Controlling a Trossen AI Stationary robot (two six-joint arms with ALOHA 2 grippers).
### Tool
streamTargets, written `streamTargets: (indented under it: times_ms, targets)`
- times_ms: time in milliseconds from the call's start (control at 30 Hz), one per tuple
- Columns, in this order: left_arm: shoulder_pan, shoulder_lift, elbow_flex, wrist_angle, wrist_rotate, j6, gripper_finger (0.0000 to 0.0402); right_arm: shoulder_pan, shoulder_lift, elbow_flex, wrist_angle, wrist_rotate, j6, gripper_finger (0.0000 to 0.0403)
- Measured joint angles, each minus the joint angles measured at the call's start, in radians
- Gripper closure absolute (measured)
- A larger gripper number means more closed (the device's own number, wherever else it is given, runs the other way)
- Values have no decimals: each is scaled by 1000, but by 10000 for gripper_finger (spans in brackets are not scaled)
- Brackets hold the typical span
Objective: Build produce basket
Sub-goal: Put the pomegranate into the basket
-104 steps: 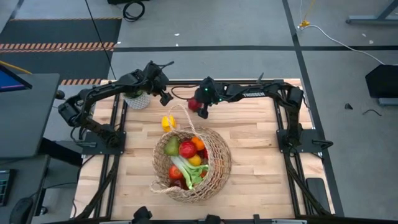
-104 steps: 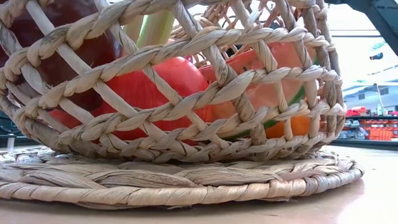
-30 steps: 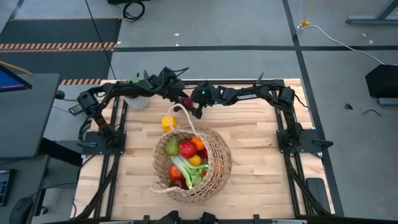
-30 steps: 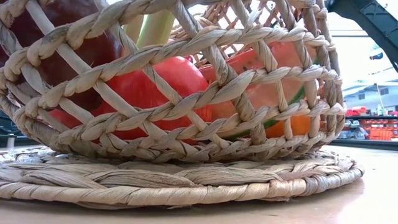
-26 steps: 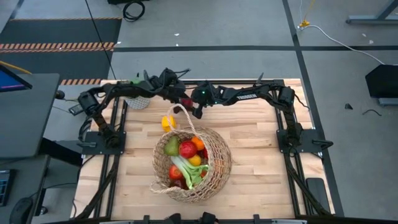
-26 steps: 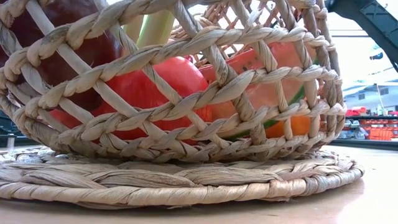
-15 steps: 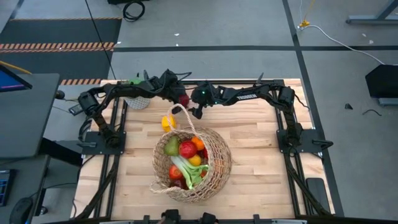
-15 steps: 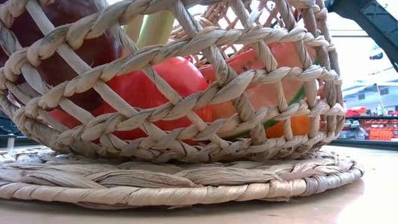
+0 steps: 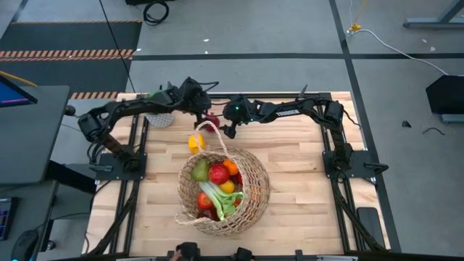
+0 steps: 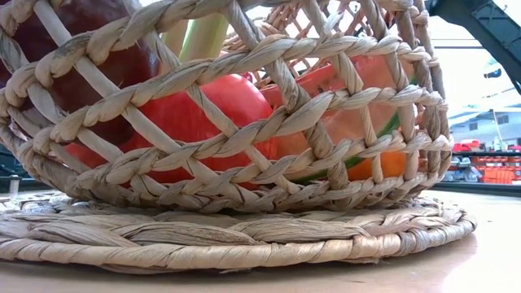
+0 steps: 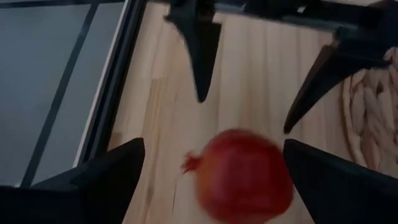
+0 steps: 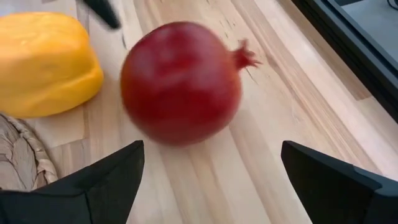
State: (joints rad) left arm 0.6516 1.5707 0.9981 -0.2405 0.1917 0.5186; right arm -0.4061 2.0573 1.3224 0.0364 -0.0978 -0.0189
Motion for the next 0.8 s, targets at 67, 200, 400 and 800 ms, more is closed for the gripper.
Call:
streamTargets:
  times_ms: [67,200,400,800]
  targets:
    - [22,-3,0,-35,-1,12,10,0,0,0,0,0,0,21]
    - [60,30,-20,-48,106,17,10,0,0,0,0,0,-1,21]
    - [64,134,-24,-50,192,58,10,0,0,0,18,0,-2,21]
    - [6,292,-23,94,150,65,10,0,0,0,35,4,17,21]
